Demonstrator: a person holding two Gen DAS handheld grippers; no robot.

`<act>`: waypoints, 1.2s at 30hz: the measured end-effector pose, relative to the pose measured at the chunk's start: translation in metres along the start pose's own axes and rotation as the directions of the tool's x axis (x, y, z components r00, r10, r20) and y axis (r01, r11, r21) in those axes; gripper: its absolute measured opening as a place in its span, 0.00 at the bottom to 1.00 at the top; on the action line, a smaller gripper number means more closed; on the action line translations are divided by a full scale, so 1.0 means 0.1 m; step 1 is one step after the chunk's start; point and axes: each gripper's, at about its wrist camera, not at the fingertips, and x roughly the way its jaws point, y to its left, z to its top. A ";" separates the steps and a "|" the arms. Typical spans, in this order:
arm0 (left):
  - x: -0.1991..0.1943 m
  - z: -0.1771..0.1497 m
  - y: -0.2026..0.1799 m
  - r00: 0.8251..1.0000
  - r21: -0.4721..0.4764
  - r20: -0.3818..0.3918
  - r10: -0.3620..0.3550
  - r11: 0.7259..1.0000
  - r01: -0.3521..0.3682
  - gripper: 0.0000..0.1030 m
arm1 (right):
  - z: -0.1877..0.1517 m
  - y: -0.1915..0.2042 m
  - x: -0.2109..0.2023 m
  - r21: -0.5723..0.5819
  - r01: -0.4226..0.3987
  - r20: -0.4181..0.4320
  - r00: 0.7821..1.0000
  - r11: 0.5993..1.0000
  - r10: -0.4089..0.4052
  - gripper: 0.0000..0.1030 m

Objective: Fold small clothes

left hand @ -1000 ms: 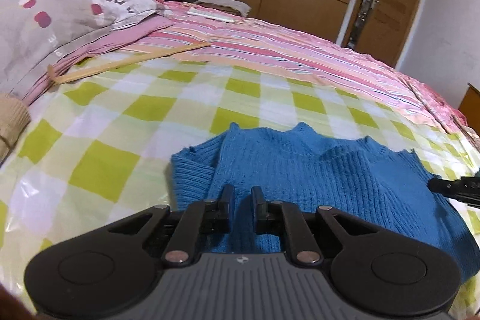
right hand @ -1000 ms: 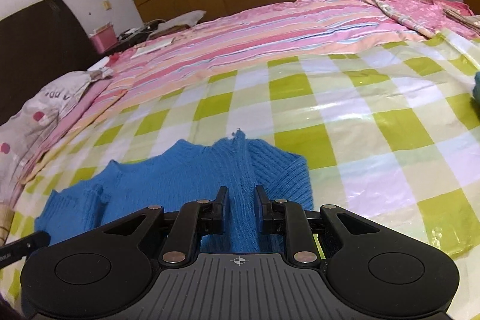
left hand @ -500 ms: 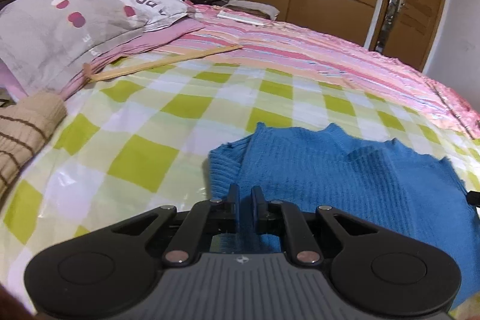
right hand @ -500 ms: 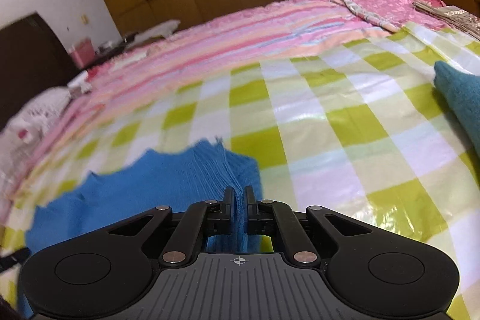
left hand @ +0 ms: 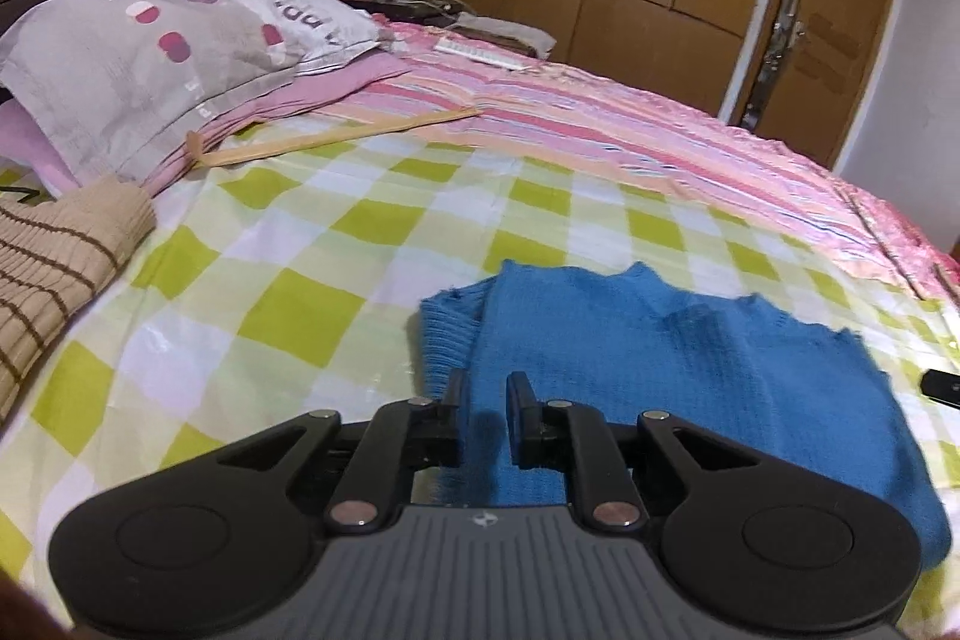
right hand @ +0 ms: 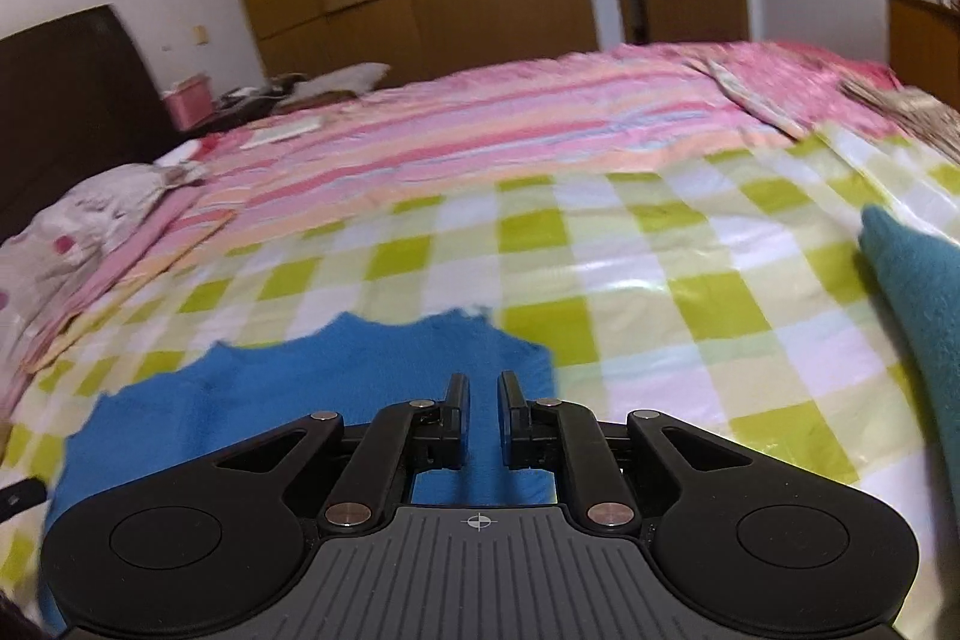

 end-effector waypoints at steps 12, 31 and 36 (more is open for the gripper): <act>0.32 0.02 -0.37 0.993 0.073 -0.042 -0.110 0.991 0.112 0.22 | -0.22 0.42 0.18 -0.075 -0.089 -0.081 0.993 0.993 0.083 0.12; 0.21 -0.10 0.00 0.991 0.017 -0.049 0.121 0.993 -0.120 0.14 | -0.28 -0.03 0.25 0.002 0.049 -0.089 0.995 0.999 -0.049 0.06; 0.12 -0.10 0.07 0.993 -0.026 -0.058 0.098 0.995 -0.100 0.15 | -0.25 0.05 0.16 0.003 0.041 -0.089 0.995 0.999 -0.041 0.12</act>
